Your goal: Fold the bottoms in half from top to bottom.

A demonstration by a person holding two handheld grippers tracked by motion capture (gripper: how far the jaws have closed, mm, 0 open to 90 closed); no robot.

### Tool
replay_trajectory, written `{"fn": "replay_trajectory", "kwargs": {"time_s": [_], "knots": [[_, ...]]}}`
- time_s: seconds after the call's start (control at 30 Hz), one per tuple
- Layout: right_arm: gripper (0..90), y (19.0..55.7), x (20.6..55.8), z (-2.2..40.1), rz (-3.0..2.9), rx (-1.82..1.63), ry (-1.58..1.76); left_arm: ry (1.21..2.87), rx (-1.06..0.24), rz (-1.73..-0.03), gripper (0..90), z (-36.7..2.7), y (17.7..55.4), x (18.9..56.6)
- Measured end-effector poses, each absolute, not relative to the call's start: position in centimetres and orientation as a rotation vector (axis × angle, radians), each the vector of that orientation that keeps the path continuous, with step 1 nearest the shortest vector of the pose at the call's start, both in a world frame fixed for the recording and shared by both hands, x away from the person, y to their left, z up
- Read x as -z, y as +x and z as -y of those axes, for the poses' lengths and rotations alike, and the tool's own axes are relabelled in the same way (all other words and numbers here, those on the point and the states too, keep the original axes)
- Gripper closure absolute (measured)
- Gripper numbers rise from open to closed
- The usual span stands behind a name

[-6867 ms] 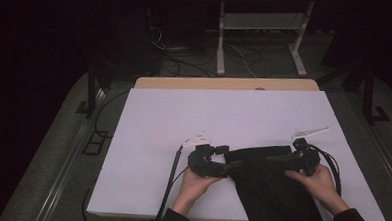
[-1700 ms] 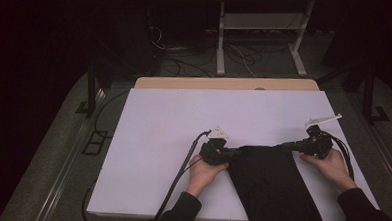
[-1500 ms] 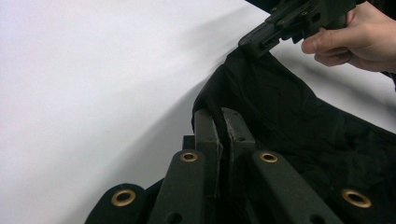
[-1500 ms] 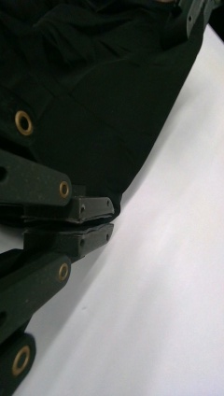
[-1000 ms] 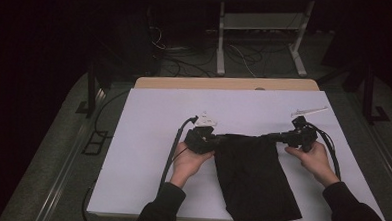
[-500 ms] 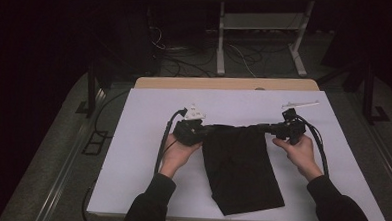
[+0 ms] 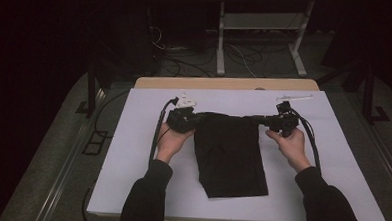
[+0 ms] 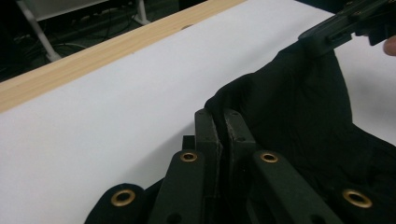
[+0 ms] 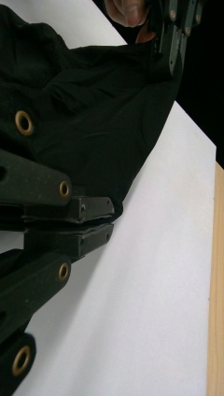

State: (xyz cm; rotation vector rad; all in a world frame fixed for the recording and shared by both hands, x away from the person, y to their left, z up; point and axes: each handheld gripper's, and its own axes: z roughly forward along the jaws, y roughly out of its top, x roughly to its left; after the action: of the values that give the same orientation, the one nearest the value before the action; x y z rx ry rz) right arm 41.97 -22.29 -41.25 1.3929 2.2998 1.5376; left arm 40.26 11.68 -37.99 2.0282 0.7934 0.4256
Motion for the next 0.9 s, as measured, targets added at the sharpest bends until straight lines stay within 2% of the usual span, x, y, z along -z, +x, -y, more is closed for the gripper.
{"fn": "replay_trajectory", "kwargs": {"time_s": [0.43, 0.73, 0.8, 0.9], "knots": [[84.9, 45.0, 39.4, 21.5, -2.270, -1.499, 1.388, 2.094, -0.506, -0.786, 84.8, -11.7, 44.8, 37.0], [83.8, 47.8, 40.8, 21.6, -2.244, -1.445, 1.450, 2.095, -0.481, -0.835, 83.5, -10.5, 47.8, 40.0], [80.5, 48.0, 41.5, 21.9, -2.236, -1.443, 1.479, 2.081, -0.476, -0.854, 74.9, -10.3, 47.9, 40.6], [65.9, 47.9, 42.1, 22.1, -2.219, -1.408, 1.478, 2.071, -0.432, -0.875, 54.0, -10.0, 47.8, 41.7]]}}
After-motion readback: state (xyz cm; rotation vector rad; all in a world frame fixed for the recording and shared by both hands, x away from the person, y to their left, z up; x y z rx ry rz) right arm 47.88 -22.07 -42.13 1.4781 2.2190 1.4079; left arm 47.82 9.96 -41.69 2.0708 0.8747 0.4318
